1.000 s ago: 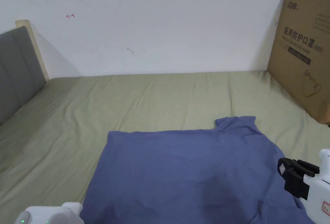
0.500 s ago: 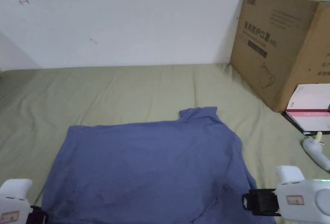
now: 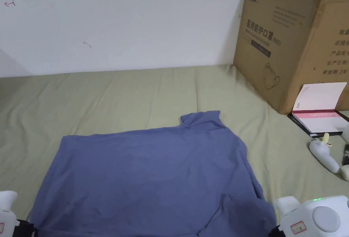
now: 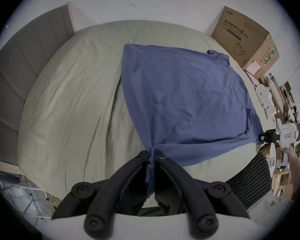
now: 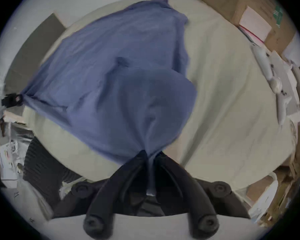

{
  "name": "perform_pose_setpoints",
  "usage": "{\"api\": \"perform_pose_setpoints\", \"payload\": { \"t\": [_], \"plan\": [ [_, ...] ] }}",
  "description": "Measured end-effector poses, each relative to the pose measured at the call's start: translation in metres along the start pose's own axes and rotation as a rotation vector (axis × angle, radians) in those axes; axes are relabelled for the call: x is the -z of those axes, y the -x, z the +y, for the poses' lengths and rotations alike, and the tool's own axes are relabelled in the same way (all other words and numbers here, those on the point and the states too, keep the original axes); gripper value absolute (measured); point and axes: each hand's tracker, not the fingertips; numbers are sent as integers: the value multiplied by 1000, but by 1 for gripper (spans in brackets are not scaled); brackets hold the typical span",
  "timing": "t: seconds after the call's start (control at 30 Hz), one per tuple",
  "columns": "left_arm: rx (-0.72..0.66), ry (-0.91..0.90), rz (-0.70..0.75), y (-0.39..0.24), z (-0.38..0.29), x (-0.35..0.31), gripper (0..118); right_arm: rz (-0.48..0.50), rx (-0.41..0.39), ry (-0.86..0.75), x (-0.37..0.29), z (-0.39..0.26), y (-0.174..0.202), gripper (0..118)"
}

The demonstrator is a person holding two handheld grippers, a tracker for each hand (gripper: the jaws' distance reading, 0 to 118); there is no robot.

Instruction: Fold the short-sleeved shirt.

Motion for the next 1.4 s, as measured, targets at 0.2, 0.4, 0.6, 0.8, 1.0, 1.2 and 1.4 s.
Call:
{"api": "perform_pose_setpoints", "payload": {
  "t": [0.2,0.4,0.6,0.8,1.0,1.2,1.4],
  "plan": [
    [-18,8,-8,7,0,-1,5,-36,4,-66,-18,-1,2,6],
    [-99,-30,-70,23,23,-11,5,134,199,-183,-68,19,-19,6],
    [-194,-99,-114,38,76,2,5,222,344,-274,-89,87,-31,6],
    [-272,-103,-145,50,138,52,5,226,392,-308,-49,179,-44,6],
    [-403,-32,-193,71,175,115,20,161,528,-240,20,233,-54,6],
    [-497,-63,-214,81,172,124,105,94,482,-293,32,236,-47,116],
    [-444,-194,-383,61,157,74,105,102,412,-391,-11,206,-27,116]
  ]
}}
